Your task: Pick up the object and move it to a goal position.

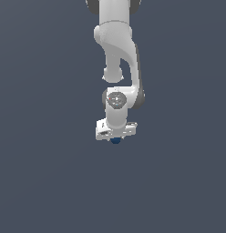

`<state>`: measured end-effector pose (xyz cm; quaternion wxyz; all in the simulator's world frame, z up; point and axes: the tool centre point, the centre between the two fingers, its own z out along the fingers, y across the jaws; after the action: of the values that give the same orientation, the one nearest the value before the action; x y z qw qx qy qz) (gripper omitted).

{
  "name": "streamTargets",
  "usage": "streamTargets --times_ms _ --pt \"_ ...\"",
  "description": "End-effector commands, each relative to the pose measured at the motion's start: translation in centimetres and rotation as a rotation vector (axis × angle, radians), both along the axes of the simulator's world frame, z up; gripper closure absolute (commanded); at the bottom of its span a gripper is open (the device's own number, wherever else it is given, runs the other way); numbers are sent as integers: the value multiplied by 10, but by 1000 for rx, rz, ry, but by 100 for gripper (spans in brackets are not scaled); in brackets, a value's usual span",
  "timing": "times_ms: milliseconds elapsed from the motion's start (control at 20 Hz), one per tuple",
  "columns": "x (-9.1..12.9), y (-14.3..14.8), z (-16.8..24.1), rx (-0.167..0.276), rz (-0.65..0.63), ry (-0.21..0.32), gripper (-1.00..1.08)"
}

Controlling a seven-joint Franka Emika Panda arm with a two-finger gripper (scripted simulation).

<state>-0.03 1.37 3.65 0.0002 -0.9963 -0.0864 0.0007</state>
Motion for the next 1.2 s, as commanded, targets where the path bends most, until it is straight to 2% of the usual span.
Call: streamTargets --times_ms 0,250,800,1150 --pt "-5 -10 5 0 -1 -1 108" --pt "-25 -41 19 0 -1 -1 108" --pt "-85 -141 63 0 -2 -2 108" --pt "-112 -189 85 1 -1 -2 108"
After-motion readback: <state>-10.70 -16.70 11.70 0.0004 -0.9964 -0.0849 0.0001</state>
